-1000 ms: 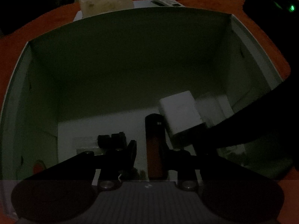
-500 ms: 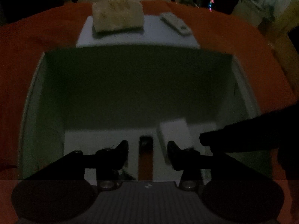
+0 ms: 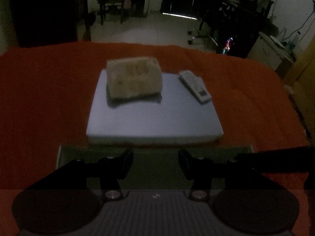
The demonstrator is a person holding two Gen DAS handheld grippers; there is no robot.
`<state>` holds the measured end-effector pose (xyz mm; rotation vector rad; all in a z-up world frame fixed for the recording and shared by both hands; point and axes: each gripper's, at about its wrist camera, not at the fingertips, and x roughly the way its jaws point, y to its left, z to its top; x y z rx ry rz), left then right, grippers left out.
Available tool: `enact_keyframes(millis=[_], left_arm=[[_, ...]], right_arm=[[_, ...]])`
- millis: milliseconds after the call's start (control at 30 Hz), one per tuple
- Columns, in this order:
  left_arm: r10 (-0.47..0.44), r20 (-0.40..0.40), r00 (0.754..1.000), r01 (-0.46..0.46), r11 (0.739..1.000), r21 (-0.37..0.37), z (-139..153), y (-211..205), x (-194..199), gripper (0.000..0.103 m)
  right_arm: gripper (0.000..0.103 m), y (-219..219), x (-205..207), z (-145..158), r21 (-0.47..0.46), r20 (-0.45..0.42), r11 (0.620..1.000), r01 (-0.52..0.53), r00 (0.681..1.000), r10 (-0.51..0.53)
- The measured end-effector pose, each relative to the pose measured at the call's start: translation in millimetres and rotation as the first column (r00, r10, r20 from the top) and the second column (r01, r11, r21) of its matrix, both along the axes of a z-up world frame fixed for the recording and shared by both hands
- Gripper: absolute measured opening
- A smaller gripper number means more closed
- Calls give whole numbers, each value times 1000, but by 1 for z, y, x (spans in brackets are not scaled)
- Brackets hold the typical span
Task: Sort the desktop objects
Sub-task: 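Withdraw both tools from the box back toward the board, then grasp the white remote on the board with the right tool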
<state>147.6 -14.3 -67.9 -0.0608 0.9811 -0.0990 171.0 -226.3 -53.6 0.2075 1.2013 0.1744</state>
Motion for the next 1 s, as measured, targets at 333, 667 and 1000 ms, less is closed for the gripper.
enact_keyframes(millis=[333,667,1000], left_arm=[[35,-24,999,-34,999,20,-7,1,53,46],[40,-70,997,-44,997,-59,-28,-1,73,46],[18,-104,994,-30,993,-112,-40,4,82,53]], right_arm=[[60,-40,64,-2,1,48,1000,7,999,-7],[63,-63,117,-29,-28,31,999,-30,999,31],[72,-52,171,-53,-67,48,995,-68,996,72]])
